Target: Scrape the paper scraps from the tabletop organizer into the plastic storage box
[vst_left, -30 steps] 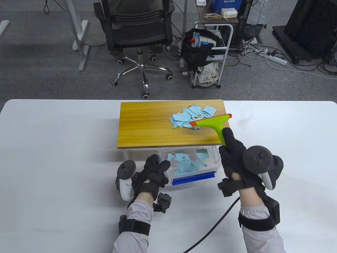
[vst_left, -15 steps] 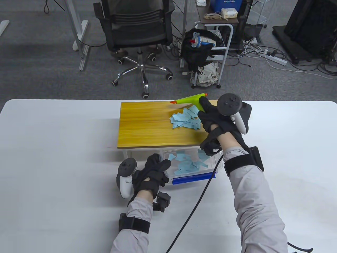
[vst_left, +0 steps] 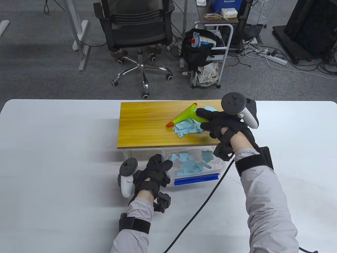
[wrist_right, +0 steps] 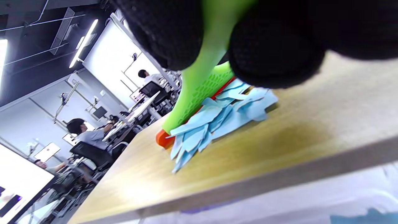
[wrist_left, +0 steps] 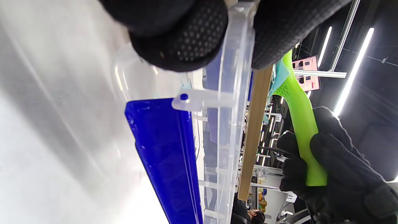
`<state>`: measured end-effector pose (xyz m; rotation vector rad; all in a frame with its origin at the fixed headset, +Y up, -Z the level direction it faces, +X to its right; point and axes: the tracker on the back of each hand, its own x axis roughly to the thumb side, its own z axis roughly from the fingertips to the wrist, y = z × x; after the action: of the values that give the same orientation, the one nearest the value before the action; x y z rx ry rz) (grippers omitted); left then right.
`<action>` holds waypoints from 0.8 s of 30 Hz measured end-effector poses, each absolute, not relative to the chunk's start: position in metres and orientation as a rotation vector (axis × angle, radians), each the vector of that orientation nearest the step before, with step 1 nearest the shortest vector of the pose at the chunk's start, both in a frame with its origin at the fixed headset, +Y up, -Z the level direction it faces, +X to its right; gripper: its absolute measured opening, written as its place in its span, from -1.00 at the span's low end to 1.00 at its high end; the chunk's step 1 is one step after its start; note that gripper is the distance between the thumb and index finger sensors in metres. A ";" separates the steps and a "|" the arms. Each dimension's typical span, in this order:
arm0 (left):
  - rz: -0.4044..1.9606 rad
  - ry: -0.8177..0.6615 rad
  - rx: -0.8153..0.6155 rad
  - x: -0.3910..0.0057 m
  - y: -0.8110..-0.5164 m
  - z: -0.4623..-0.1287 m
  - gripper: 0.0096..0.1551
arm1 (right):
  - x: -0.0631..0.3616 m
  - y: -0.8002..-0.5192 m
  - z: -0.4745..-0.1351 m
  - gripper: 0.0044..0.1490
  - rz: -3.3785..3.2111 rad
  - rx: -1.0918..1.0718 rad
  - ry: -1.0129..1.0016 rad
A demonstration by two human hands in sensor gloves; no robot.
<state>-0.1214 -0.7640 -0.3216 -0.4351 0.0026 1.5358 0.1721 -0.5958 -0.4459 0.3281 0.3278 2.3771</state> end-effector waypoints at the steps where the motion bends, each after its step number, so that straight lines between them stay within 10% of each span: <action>1: 1.536 0.001 -0.437 -0.121 -0.764 -0.322 -0.12 | 0.175 -0.595 -0.445 -0.28 2.371 0.347 0.351; 8: 1.539 -0.007 -0.436 -0.120 -0.764 -0.322 -0.12 | 0.183 -0.577 -0.438 -0.28 2.386 0.398 0.225; 15: 1.537 -0.009 -0.434 -0.120 -0.764 -0.322 -0.12 | 0.194 -0.573 -0.430 -0.29 2.516 -0.095 -0.097; 24: 1.533 -0.005 -0.433 -0.120 -0.764 -0.322 -0.12 | 0.174 -0.608 -0.422 -0.27 2.549 -0.100 0.075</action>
<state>-0.1198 -0.7640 -0.3221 -0.4334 -0.0052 1.5325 0.1741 -0.6084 -0.4223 -0.1001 0.0745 2.5486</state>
